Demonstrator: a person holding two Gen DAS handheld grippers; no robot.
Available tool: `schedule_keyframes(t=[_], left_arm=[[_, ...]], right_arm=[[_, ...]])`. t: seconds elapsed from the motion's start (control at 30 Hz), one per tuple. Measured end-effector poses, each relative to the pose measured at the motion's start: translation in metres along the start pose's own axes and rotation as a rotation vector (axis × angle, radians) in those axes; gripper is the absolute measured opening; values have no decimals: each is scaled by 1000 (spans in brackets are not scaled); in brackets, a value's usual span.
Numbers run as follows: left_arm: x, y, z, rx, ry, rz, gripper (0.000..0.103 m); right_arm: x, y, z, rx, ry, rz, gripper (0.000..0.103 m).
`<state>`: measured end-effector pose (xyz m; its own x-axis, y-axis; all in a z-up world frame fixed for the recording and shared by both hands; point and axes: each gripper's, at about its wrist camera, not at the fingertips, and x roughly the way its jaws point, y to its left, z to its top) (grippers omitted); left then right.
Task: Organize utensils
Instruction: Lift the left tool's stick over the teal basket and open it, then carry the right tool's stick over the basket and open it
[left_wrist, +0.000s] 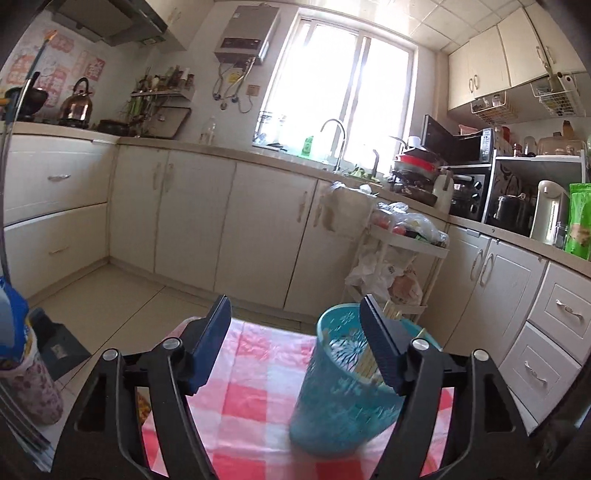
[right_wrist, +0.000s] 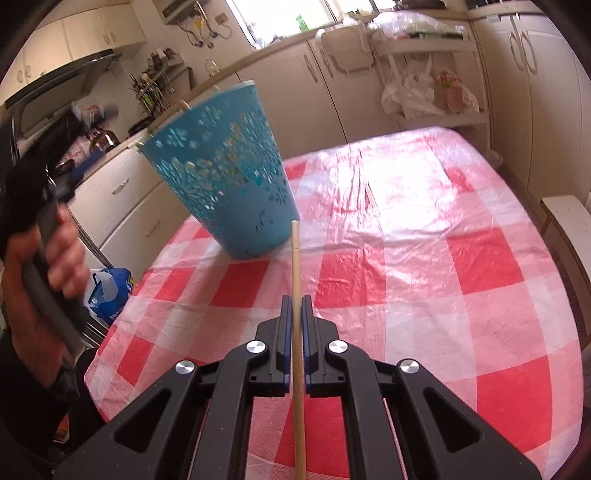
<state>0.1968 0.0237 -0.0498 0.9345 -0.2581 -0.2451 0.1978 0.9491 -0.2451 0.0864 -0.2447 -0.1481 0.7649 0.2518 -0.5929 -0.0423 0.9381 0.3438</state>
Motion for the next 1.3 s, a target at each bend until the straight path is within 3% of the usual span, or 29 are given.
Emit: schedule_keyframes(t=[0.13, 0.2, 0.37, 0.5, 0.7, 0.8, 0.97, 1.03, 1.1, 1.17, 1.23, 1.3], left_arm=[[-15, 27, -35, -74, 116, 14, 69], [-25, 34, -42, -119, 127, 13, 69], [-53, 31, -33, -179, 73, -31, 74], [-65, 20, -14, -203, 12, -84, 77], [-64, 24, 5, -260, -37, -107, 79], [-53, 31, 5, -284, -31, -97, 79], [-42, 39, -4, -306, 4, -81, 79], [-43, 40, -7, -307, 14, -72, 79], [-47, 39, -8, -300, 20, -68, 80], [-52, 37, -7, -277, 29, -52, 81], [-58, 31, -6, -231, 54, -26, 84], [-63, 24, -8, -183, 96, 1, 88]], right_arm=[[-17, 1, 4, 60, -95, 79, 6], [-29, 11, 14, 62, -168, 121, 6], [-61, 48, 64, 40, -434, 220, 6], [-63, 75, 113, 55, -616, 290, 6], [-35, 92, 160, 51, -770, 294, 6], [-10, 87, 162, 45, -780, 244, 6], [27, 70, 144, 33, -656, 186, 11], [28, 71, 132, 17, -620, 164, 26], [21, 72, 122, -9, -592, 155, 27], [7, 74, 109, -38, -548, 131, 34], [-9, 75, 95, -47, -485, 97, 61], [-28, 76, 77, -65, -427, 41, 68]])
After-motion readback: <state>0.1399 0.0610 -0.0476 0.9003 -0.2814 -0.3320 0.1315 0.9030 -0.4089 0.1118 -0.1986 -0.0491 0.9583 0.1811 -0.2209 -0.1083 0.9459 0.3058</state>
